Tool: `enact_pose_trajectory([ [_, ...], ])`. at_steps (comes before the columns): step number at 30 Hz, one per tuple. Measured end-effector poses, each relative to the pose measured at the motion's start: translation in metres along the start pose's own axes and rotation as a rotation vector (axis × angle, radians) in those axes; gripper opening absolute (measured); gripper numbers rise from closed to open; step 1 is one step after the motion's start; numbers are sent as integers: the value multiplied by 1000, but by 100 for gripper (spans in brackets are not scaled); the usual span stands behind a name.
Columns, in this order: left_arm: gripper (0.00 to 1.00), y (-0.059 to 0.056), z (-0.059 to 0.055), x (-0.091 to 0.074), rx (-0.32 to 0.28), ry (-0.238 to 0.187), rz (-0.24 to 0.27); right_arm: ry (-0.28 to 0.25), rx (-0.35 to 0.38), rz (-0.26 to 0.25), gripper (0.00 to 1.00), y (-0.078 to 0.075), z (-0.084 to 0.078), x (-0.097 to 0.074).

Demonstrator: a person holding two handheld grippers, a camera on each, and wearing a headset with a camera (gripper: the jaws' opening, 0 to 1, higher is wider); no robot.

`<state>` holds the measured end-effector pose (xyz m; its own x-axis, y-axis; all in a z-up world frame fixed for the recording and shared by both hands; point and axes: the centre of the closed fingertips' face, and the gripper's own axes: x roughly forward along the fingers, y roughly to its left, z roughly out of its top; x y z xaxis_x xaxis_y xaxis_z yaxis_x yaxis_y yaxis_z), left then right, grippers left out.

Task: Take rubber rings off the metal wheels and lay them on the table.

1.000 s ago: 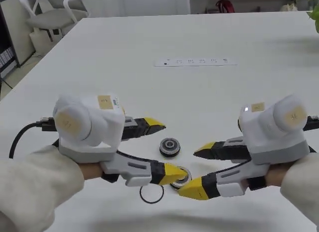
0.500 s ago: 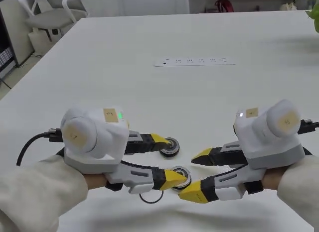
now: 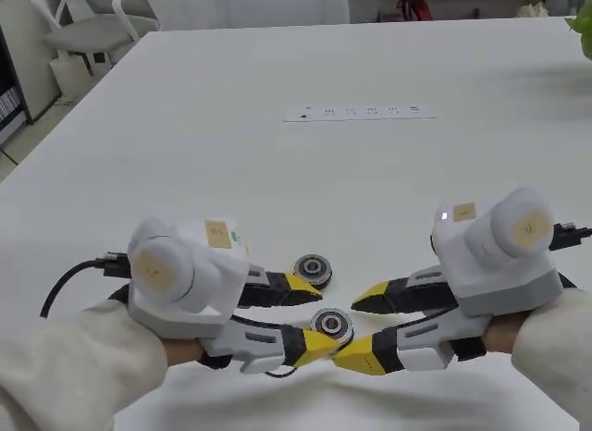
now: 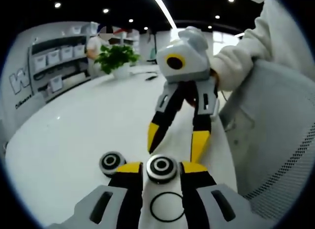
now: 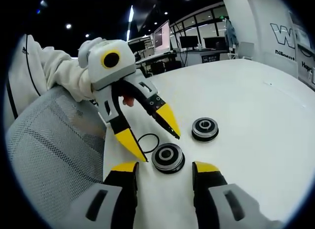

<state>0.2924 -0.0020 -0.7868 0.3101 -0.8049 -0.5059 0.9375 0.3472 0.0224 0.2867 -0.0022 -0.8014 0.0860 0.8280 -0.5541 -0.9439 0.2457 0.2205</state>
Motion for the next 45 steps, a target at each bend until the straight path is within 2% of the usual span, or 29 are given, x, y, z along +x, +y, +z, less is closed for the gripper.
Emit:
enact_pose_trajectory([
  [7,25,0,-4,3,-2,13,4,14,-6,5,36,2,-4,2],
  [11,25,-1,-5,4,-16,9,-3,18,-12,5,33,2,-4,2],
  [18,22,-3,-4,5,-5,1,-12,18,-17,0,30,0,-5,3],
  [23,20,-5,-4,6,-23,-3,-19,19,-19,-3,28,-1,-5,3],
  [29,15,-1,-3,6,-47,-10,-2,18,-21,-7,25,-2,-5,2],
  [38,14,-2,-3,6,-8,-10,-1,17,-35,-18,22,-4,-6,2],
  [45,14,-2,-3,6,-7,-12,0,24,-69,-28,20,-5,-7,3],
])
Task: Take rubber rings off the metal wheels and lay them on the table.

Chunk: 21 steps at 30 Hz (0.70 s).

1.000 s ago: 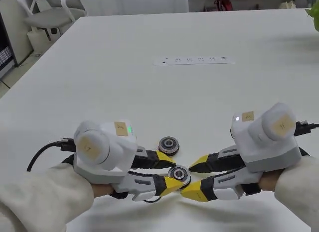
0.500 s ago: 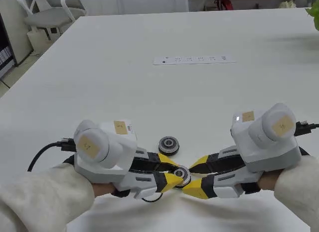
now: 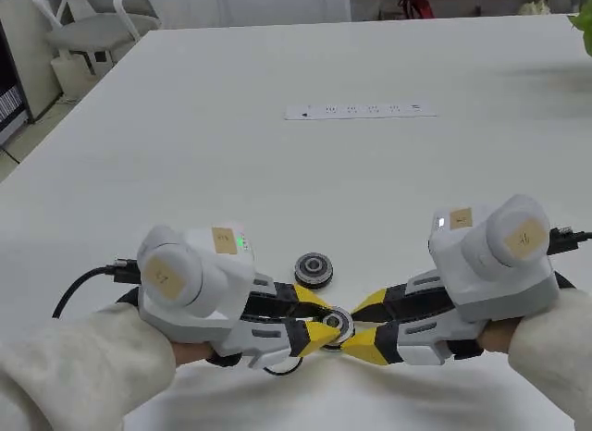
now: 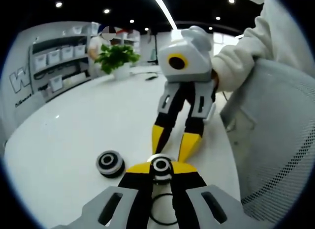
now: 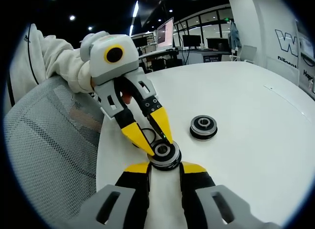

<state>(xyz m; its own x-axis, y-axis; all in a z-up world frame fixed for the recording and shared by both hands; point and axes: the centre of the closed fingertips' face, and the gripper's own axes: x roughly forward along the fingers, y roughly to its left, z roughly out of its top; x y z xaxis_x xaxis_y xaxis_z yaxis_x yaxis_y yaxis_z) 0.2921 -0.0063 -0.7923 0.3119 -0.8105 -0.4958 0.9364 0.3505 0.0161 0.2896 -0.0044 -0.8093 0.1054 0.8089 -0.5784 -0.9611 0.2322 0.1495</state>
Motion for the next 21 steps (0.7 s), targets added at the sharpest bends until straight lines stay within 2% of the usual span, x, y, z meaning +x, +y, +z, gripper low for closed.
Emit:
enact_pose_trajectory([
  [5,14,0,0,0,-1,-2,0,8,-20,-3,19,0,-1,0],
  [21,14,0,-1,-1,-4,-6,2,16,-6,-1,16,-1,-2,-1],
])
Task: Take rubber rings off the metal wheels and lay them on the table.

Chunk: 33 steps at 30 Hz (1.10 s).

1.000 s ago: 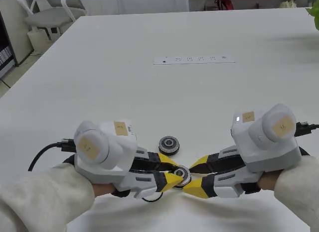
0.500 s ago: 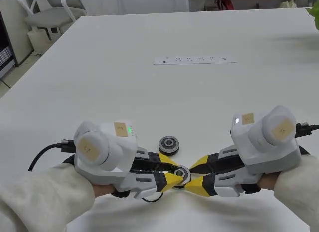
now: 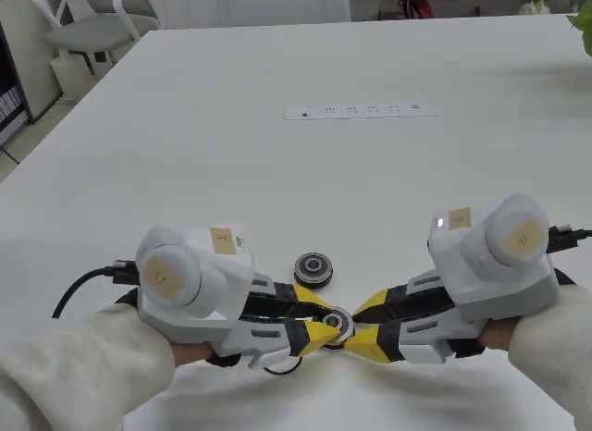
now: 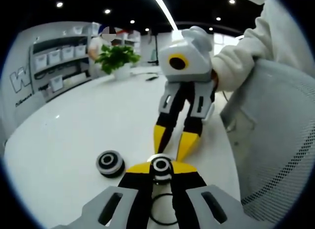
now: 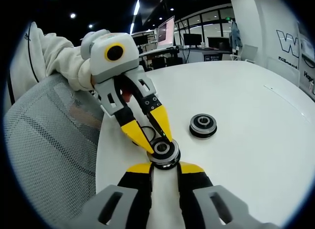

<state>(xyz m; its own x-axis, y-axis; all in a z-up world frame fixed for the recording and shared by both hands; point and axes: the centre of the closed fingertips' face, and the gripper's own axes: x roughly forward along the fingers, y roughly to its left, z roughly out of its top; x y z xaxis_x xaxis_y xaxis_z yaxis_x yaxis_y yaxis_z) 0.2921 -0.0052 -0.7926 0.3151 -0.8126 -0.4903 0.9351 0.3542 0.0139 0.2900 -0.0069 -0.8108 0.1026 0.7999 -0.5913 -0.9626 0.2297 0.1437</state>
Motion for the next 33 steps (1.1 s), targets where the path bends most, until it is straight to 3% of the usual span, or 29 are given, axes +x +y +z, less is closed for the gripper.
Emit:
enact_pose_trajectory([
  [6,14,0,0,0,-1,-2,0,7,-5,1,12,0,-1,-1],
  [9,14,0,0,0,-1,-1,1,17,-26,-12,0,-4,-3,-2],
  [16,14,1,-1,0,-2,-2,0,13,34,-14,0,-6,-3,-2],
  [18,14,1,-1,0,-2,-2,0,19,95,-2,2,-4,-4,-2],
  [22,14,1,-1,0,-3,-3,0,25,27,-34,6,-9,-2,-2],
  [27,14,1,0,0,-3,-3,0,16,50,-37,12,-11,-3,-3],
  [33,14,1,0,0,-5,-5,-1,16,17,-26,16,-7,-2,-1],
])
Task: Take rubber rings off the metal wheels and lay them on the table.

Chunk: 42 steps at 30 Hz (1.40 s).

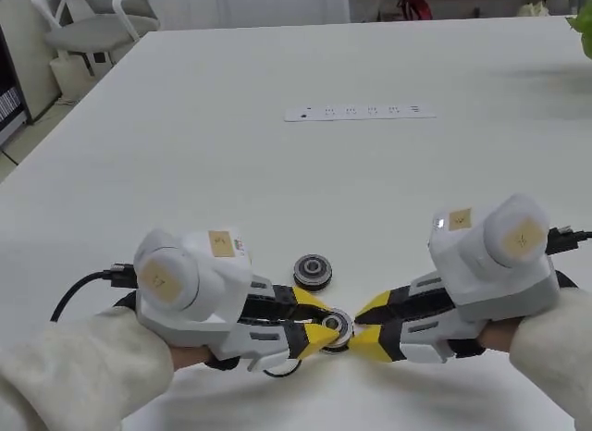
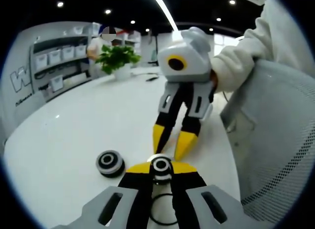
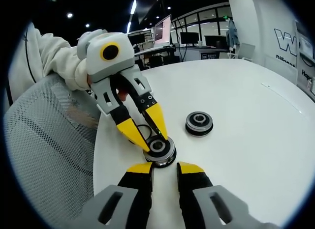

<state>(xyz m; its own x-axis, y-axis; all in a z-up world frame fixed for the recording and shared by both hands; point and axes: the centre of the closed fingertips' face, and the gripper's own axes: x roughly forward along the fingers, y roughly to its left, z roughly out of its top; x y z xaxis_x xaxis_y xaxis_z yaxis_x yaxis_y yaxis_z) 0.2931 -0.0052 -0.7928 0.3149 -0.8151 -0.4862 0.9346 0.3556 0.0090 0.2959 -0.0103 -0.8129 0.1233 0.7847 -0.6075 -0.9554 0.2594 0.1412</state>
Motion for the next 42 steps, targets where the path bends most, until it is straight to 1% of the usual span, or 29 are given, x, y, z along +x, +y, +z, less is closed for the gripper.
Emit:
enact_pose_trajectory([
  [2,14,0,0,0,0,0,0,-8,-3,9,18,1,1,1],
  [4,14,0,0,0,-1,0,0,-35,-4,16,24,4,6,3],
  [5,14,0,0,0,-1,0,0,-37,-12,15,26,5,7,4],
  [7,14,0,0,0,0,-1,0,-11,-69,18,23,5,5,5],
  [9,14,0,0,0,0,-1,0,-18,-53,28,22,9,5,6],
  [11,14,0,0,0,0,-2,0,-24,-44,28,21,7,5,5],
  [12,14,0,1,0,0,-3,0,-26,-21,31,21,7,5,4],
  [13,14,0,1,0,0,-3,0,-24,-15,33,20,7,5,4],
  [19,14,0,1,0,-2,-4,0,-18,-5,34,18,8,3,2],
  [22,14,0,1,0,-1,-4,1,-14,-2,32,14,7,0,1],
  [25,14,1,0,0,2,-2,4,-16,32,40,9,5,-1,0],
  [31,14,1,0,0,-6,-3,7,-5,2,35,6,5,-1,1],
  [33,14,1,0,0,-7,-1,6,-1,-8,27,1,4,-2,0],
  [35,14,1,0,0,-8,-2,7,4,-8,22,1,3,-1,0],
  [39,14,2,-1,-1,-11,-1,9,8,-38,20,1,4,-1,1],
  [42,14,2,-1,-1,-13,-2,11,0,-38,21,1,4,-1,1],
])
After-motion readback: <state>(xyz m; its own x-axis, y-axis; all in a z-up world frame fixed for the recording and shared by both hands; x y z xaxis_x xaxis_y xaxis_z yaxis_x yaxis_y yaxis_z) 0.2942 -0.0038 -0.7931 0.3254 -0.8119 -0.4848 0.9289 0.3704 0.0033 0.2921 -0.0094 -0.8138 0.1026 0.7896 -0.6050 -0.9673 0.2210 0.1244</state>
